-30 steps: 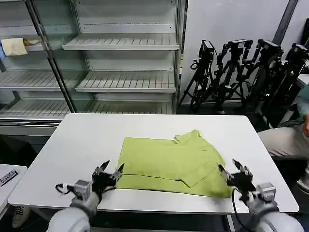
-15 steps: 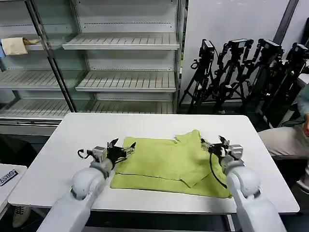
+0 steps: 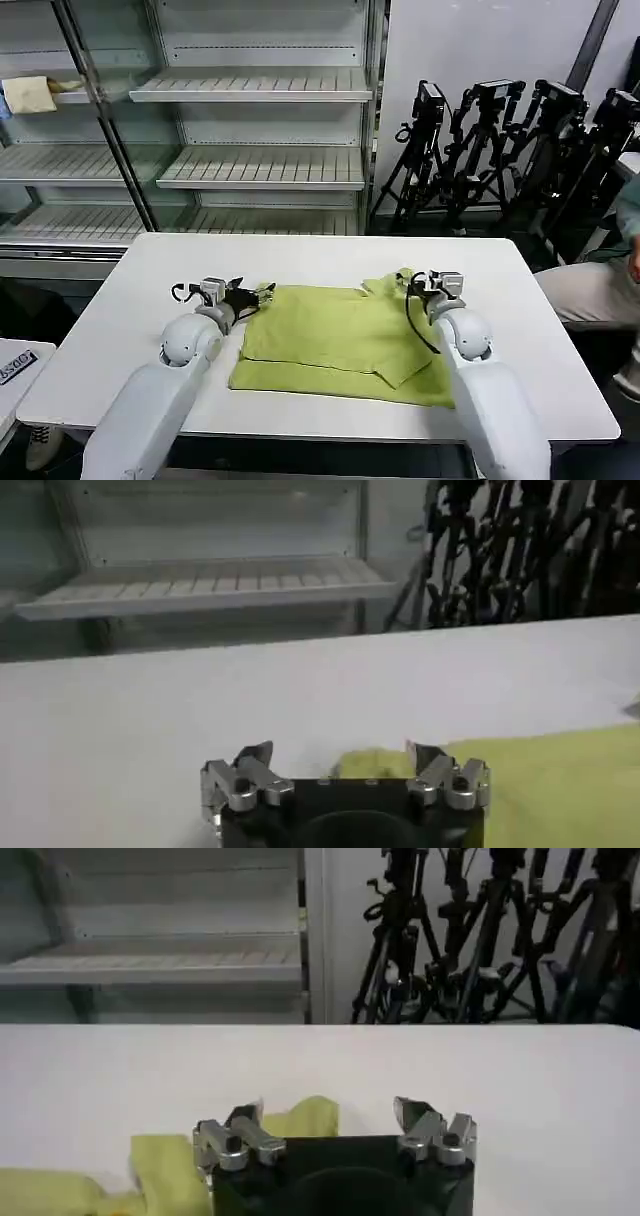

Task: Fold and organize the clothes.

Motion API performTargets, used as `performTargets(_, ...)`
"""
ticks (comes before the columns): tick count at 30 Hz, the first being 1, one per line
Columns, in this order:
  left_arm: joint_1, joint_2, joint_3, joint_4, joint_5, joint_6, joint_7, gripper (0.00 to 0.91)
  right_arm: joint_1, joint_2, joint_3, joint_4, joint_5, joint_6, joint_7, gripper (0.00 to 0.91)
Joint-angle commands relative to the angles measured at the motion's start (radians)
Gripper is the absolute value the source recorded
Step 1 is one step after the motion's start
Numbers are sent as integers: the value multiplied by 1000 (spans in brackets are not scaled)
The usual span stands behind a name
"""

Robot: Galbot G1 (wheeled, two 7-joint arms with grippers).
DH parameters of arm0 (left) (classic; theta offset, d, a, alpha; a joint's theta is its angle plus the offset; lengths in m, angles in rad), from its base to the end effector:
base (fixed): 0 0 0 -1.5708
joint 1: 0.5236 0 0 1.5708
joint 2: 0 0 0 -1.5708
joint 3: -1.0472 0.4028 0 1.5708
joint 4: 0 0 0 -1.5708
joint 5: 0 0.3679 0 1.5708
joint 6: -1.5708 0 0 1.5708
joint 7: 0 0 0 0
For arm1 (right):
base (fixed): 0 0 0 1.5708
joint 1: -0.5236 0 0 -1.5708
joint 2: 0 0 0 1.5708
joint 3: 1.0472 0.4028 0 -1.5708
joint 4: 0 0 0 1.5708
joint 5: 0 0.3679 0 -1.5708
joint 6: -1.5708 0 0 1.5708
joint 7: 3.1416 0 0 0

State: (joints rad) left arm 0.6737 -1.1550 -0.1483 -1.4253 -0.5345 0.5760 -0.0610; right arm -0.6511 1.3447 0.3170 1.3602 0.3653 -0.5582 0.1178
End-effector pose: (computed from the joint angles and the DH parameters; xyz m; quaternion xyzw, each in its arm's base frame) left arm 0.4872 0.0622 -0.3151 -0.1092 -0.9627 -0.0286 0.2460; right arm 0.5116 -0.0356 -0.3107 0.0292 -0.9772 -0.0081 0.2103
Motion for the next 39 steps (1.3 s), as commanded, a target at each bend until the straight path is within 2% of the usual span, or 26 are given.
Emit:
performTargets(1, -50, -7, 14, 98, 13, 1, 17, 907, 54, 32, -19, -101, -19, 3, 2, 605)
performTargets(2, -50, -7, 14, 100, 14, 2, 18, 464, 60, 36, -19, -112, -19, 3, 4, 0)
performTargets(4, -45, -7, 10, 93, 14, 2, 22, 40, 64, 39, -18, -118, -16, 0, 4, 0)
performTargets(5, -43, -7, 8, 90, 12, 2, 27, 10, 67, 40, -17, -120, -6, -1, 1, 0)
performTargets(8, -36, -5, 6, 83, 11, 1, 32, 10, 70, 39, -15, -122, 46, -11, 6, 0)
performTargets(19, -13, -9, 2, 70, 13, 1, 64, 10, 58, 34, -16, -110, 45, -18, 4, 0)
performTargets(25, -5, -14, 1, 36, 5, -13, 86, 0, 38, 25, -18, -67, 40, 15, -11, 0)
performTargets(33, 74, 39, -23, -156, -5, -6, 56, 10, -82, -85, -52, 202, 51, 28, -29, 0)
performTargets(39, 199, 67, -61, -304, -16, -13, 21, 10, -221, -164, -7, 394, 117, 11, -14, 0)
